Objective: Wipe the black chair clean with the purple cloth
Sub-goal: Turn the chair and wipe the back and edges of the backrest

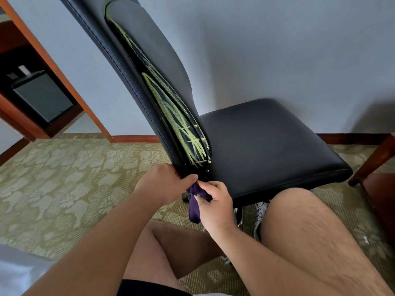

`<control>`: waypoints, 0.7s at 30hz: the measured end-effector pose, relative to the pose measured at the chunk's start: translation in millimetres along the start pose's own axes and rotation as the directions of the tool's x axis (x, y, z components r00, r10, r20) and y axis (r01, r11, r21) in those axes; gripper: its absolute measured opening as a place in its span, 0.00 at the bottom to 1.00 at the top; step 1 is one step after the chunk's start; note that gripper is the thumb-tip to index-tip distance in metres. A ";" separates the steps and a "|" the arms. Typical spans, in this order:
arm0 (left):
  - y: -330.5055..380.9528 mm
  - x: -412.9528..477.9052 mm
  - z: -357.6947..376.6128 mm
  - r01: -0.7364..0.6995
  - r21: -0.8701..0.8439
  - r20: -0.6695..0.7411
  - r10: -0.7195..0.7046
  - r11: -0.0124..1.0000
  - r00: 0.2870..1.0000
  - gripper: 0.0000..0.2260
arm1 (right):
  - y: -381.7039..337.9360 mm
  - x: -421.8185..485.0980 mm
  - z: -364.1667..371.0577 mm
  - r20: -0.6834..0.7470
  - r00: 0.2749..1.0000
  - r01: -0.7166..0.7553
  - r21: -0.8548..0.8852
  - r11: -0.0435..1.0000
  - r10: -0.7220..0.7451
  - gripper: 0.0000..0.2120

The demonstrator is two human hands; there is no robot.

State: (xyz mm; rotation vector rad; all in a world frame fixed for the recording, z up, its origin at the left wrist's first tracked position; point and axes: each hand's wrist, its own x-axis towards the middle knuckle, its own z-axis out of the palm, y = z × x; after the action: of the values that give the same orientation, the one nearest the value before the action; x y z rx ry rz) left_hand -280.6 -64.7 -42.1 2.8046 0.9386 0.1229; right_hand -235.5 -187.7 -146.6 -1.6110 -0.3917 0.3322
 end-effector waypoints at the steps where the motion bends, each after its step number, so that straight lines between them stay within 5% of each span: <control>1: 0.4 0.9 2.0 0.010 0.034 0.015 -0.011 0.999 1.000 0.29 | 1.8 1.2 -0.7 -0.006 0.999 -0.047 0.013 0.999 0.047 0.18; 8: -3.5 8.9 15.4 0.069 0.101 0.113 -0.080 0.992 0.990 0.30 | 4.4 11.8 -8.9 -0.106 0.925 -0.354 0.107 0.929 0.365 0.16; 14: -5.7 13.4 18.0 0.044 0.107 0.137 -0.058 0.993 0.989 0.28 | -9.2 21.8 -10.1 -0.141 0.942 -0.274 0.193 0.942 0.303 0.18; 21: -5.6 13.7 17.1 -0.029 0.147 0.146 0.007 0.989 0.989 0.28 | -17.6 28.0 -4.0 -0.126 0.932 -0.242 0.486 0.840 0.341 0.07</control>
State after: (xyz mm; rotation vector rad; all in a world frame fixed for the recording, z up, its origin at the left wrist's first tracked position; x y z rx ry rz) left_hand -270.7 -54.6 -59.7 2.9095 0.9239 -0.1537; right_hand -209.6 -177.8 -128.1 -1.2093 0.1023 0.4476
